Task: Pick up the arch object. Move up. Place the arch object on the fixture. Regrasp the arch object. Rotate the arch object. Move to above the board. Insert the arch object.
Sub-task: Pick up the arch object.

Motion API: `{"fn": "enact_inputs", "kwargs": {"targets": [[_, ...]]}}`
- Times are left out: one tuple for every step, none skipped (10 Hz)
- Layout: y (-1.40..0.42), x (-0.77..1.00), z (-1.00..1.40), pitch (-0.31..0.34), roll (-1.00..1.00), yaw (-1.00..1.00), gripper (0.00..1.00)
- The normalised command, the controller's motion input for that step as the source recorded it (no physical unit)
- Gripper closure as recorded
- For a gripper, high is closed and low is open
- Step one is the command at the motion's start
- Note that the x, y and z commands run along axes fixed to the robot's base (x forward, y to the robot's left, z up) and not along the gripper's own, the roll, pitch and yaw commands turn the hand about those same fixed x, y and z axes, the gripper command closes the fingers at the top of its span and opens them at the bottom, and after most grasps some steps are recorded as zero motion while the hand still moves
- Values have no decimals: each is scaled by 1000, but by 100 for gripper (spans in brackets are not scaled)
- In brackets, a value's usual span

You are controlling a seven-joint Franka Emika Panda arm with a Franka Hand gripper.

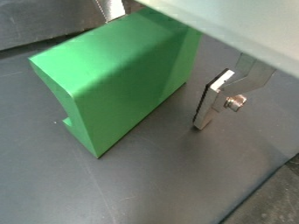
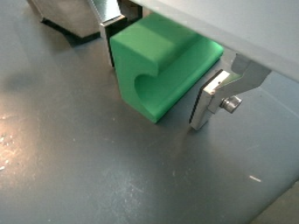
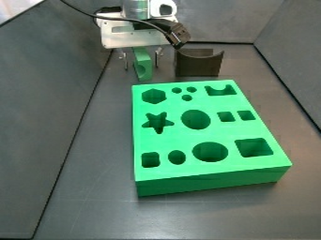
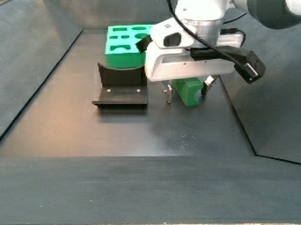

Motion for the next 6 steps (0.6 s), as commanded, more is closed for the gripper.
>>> {"fn": "enact_inputs", "kwargs": {"targets": [[0,0,-57,0,-7,0,0],[31,0,0,0,-67,0,0],[0,0,0,0,0,0,0],[0,0,0,0,0,0,100],[0,0,0,0,0,0,100],[0,0,0,0,0,0,100]]}}
